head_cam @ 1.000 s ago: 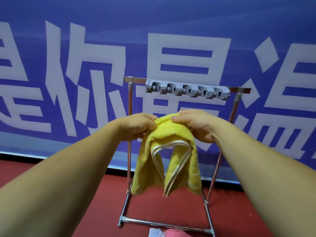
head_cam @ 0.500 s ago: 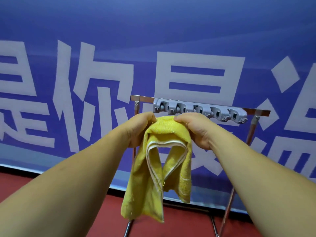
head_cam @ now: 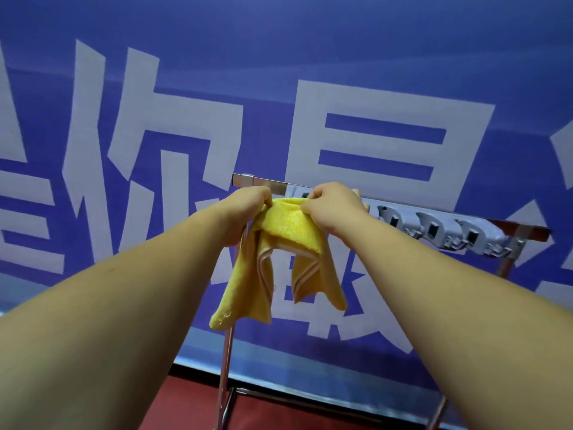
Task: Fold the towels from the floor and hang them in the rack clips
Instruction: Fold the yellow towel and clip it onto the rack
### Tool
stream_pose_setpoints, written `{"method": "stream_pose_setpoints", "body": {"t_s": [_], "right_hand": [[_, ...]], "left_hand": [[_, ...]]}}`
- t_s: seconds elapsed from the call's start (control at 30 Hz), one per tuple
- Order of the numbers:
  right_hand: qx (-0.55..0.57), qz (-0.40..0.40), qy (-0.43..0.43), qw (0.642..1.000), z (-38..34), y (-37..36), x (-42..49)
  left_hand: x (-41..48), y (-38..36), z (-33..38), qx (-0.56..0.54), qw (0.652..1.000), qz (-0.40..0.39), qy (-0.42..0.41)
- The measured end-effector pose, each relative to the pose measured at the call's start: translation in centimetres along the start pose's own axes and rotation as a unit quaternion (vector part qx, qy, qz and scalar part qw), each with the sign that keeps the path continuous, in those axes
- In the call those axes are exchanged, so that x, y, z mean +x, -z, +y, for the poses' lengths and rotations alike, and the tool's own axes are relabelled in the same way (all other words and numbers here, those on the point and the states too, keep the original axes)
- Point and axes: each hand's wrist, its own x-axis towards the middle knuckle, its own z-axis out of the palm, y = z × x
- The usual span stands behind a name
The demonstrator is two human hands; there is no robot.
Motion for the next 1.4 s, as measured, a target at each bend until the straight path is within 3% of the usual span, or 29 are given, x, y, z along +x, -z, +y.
{"method": "stream_pose_setpoints", "body": {"t_s": [0.47, 0.57, 0.67, 0.77, 0.87, 0.97, 1.13, 1.3, 1.4], "right_hand": [[-0.173, 0.041, -0.002, 0.984, 0.0, -2.6, 3.3], [-0.154, 0.07, 0.046, 0.984, 0.2, -2.0, 2.6], [-0.117, 0.052, 0.127, 0.984, 0.5, -1.1, 1.3], [-0.147, 0.015, 0.172, 0.974, 0.7, -0.7, 0.1], [-0.166, -0.018, 0.187, 0.968, 1.2, -0.6, -0.5], [-0.155, -0.048, 0.205, 0.965, 1.5, -0.5, -1.7], [-0.184, -0.065, 0.174, 0.965, 0.7, -2.0, -3.7], [-0.196, -0.002, 0.122, 0.973, -0.5, -3.6, -3.8], [-0.188, -0.008, 0.111, 0.976, -0.3, -3.4, -3.6]], "left_hand": [[4.2, 0.0, -1.7, 0.057, 0.996, -0.071, 0.023], [4.4, 0.2, -2.0, 0.131, 0.989, -0.029, -0.064], [3.0, 1.0, -1.6, 0.081, 0.982, 0.039, -0.163], [0.7, 1.7, -1.3, 0.094, 0.969, -0.055, -0.224], [-1.5, 1.8, -1.7, 0.187, 0.94, -0.149, -0.245], [-2.4, 0.7, -3.1, 0.321, 0.896, -0.088, -0.295], [-2.5, -1.3, -3.8, 0.376, 0.851, 0.073, -0.359], [-3.0, -0.2, -1.5, 0.44, 0.823, 0.062, -0.353], [-2.9, 0.0, -1.4, 0.447, 0.828, 0.05, -0.335]]}}
